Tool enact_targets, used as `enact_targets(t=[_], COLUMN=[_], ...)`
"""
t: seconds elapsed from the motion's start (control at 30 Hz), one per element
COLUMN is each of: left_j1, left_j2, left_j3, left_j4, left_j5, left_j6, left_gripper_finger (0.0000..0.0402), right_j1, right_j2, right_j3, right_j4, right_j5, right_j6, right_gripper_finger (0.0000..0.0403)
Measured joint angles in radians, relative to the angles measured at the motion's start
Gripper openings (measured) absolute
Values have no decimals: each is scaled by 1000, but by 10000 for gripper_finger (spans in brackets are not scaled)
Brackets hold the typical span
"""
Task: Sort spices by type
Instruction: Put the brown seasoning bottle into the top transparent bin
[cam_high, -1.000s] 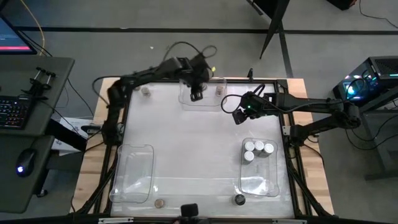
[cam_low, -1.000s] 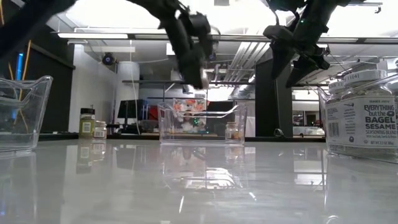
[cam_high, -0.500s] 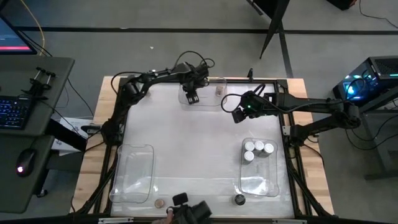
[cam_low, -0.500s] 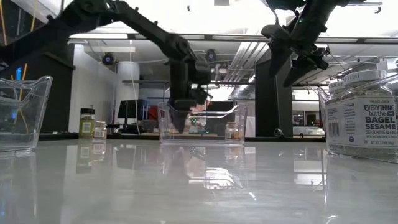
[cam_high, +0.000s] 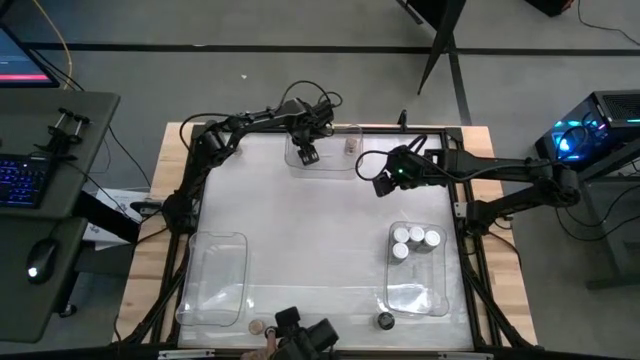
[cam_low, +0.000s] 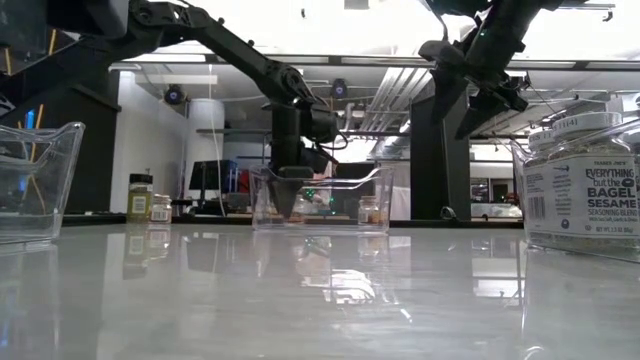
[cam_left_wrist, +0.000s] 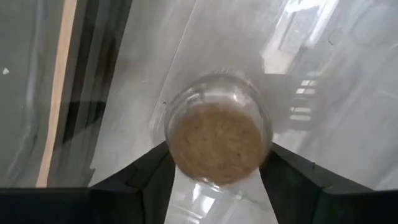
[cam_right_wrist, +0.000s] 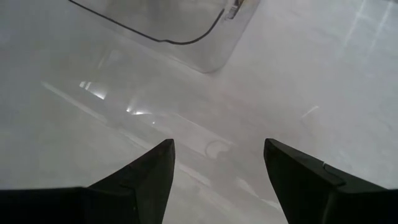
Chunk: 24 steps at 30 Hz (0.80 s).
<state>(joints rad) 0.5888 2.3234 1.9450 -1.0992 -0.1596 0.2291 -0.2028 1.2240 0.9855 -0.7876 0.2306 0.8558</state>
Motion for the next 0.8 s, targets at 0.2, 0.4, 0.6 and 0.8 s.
enact_targets(t=[0.2, 0.4, 0.6, 0.8], left_j1=[0, 0, -1, -5], left_j2=[-6, -71, -142, -143], left_j3=[-1, 6, 7, -4], left_j4=[-1, -3, 3, 64], left_j5=[5, 7, -9, 44], left_j6=[1, 4, -33, -26], left_gripper_finger=[214, 215, 187, 52], right_j1=[0, 0, 0, 0], right_j2=[0, 0, 0, 0], right_j3=[0, 0, 0, 0], right_j4=[0, 0, 0, 2], right_j5=[6, 6, 6, 23], right_j6=[0, 0, 0, 0], right_gripper_finger=[243, 243, 243, 243])
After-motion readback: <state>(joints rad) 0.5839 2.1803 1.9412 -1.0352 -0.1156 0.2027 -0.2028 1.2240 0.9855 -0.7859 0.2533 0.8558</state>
